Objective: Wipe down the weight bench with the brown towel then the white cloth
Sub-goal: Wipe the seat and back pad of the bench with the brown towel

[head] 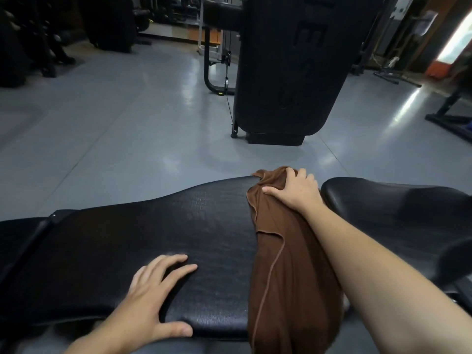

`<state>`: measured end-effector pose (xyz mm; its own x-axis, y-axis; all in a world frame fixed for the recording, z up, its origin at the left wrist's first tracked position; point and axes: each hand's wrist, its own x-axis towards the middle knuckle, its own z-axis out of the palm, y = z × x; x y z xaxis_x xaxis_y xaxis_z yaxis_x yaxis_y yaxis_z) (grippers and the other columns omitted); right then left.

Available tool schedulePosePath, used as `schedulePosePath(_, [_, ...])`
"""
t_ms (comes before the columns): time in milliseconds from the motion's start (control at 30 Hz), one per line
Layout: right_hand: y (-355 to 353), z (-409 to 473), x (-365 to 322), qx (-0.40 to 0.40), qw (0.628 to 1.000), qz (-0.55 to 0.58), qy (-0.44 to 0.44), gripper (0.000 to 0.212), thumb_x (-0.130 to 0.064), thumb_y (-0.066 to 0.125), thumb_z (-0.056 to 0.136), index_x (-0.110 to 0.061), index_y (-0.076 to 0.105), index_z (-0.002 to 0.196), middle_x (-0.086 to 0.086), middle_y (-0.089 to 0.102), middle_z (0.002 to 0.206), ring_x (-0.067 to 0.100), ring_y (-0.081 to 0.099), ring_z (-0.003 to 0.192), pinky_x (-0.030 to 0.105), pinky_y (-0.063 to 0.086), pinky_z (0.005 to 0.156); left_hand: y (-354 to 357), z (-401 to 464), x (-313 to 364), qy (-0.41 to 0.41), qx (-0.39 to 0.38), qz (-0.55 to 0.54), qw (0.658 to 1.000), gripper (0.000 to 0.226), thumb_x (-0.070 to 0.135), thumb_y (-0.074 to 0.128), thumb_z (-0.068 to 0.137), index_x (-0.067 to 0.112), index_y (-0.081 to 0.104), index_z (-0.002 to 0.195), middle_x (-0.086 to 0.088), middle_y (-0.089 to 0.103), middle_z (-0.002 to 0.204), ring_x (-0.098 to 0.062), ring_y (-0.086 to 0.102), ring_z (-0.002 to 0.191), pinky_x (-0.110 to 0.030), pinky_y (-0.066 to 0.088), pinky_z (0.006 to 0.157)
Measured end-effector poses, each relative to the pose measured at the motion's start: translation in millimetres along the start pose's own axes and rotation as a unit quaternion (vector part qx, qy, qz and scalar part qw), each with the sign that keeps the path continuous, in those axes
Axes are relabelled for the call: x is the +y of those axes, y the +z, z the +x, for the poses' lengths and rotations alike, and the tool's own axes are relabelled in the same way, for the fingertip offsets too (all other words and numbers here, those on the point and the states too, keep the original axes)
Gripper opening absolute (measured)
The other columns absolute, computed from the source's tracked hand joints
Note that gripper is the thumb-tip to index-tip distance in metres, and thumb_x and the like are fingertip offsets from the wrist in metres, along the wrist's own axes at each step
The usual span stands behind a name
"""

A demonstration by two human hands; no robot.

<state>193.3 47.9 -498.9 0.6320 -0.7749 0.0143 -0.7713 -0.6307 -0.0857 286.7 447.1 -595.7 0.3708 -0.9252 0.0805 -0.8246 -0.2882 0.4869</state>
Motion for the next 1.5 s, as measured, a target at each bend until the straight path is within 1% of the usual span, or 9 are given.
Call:
schedulePosePath(233, [4,12,-3,-0.016,0.997,-0.067,-0.042,0.099,-0.091,0.022,0.081,-0.022,0.035,0.151,0.018,0.038,0.149,0.041,0.040,0.131,0.052,0.032,0.108,-1,0,0,0.006,-0.005,-0.012,1.000,0.099,0.095,0.060,0.059,0.067,0.016,0.143,0.038,0.005,0.152,0.004,-0.003,0.147,-0.039,0.010,0.117])
schedulePosePath(333, [5,7,-3,-0.019,0.995,-0.084,-0.044,0.098,-0.089,0.019,0.083,-0.023,0.028,0.155,0.018,0.034,0.154,0.041,0.037,0.135,0.054,0.030,0.110,-2,0,0,0.004,-0.016,-0.019,1.000,0.098,0.095,0.058,0.061,0.058,0.026,0.146,0.035,0.005,0.153,0.003,-0.006,0.147,-0.036,0.005,0.119])
schedulePosePath(533, [9,-10,-3,-0.019,0.991,-0.120,-0.059,0.089,-0.080,0.021,0.090,-0.022,0.020,0.157,0.018,0.022,0.161,0.044,0.027,0.142,0.058,0.022,0.115,-6,1,2,0.004,-0.018,-0.036,0.999,0.088,0.092,0.057,0.065,0.061,0.028,0.142,0.038,0.006,0.150,0.008,-0.008,0.144,-0.028,0.001,0.118])
schedulePosePath(767, [10,-46,-6,-0.030,0.987,-0.127,-0.092,0.083,-0.071,0.027,0.095,-0.021,0.014,0.160,0.017,0.009,0.167,0.044,0.005,0.151,0.059,0.007,0.121,1,2,6,-0.019,0.068,-0.066,0.995,0.048,0.070,0.042,0.090,0.055,0.048,0.135,0.035,0.033,0.142,0.003,0.021,0.142,-0.032,0.017,0.116])
schedulePosePath(933, [16,-78,-4,-0.035,0.983,-0.128,-0.129,0.080,-0.067,0.029,0.096,-0.023,0.010,0.161,0.014,0.003,0.168,0.042,-0.001,0.153,0.057,0.006,0.122,2,5,8,-0.010,0.092,0.023,0.995,0.042,0.064,0.035,0.097,0.050,0.046,0.135,0.034,0.034,0.137,0.003,0.029,0.135,-0.025,0.020,0.111])
schedulePosePath(1000, [17,-83,-1,-0.034,0.982,-0.127,-0.134,0.080,-0.067,0.030,0.096,-0.026,0.010,0.161,0.013,0.003,0.168,0.040,-0.002,0.153,0.056,0.006,0.122,-2,10,4,-0.002,0.096,0.043,0.994,0.040,0.061,0.036,0.098,0.047,0.047,0.133,0.031,0.036,0.131,0.002,0.036,0.128,-0.025,0.028,0.106])
schedulePosePath(1167, [13,-63,-1,-0.039,0.989,-0.101,-0.104,0.084,-0.078,0.025,0.091,-0.032,0.011,0.160,0.010,0.002,0.169,0.037,-0.003,0.154,0.057,0.005,0.122,-9,19,-25,-0.088,0.162,0.055,0.981,0.044,0.059,0.036,0.093,0.038,0.056,0.126,0.020,0.044,0.120,-0.006,0.045,0.112,-0.029,0.038,0.093])
schedulePosePath(1300, [10,-35,2,-0.028,0.993,-0.098,-0.058,0.091,-0.086,0.019,0.085,-0.033,0.015,0.159,0.010,0.010,0.167,0.038,0.008,0.152,0.059,0.012,0.121,-18,17,-60,-0.153,0.181,0.078,0.968,0.049,0.061,0.032,0.090,0.037,0.058,0.124,0.016,0.045,0.118,-0.012,0.046,0.109,-0.035,0.041,0.091])
schedulePosePath(1500, [2,-1,4,-0.042,0.997,-0.065,0.015,0.093,-0.088,0.027,0.083,-0.031,0.019,0.156,0.012,0.025,0.158,0.040,0.034,0.137,0.054,0.039,0.107,-16,21,-73,-0.187,0.200,0.062,0.960,0.043,0.060,0.034,0.089,0.040,0.056,0.121,0.017,0.043,0.118,-0.013,0.043,0.112,-0.036,0.038,0.093])
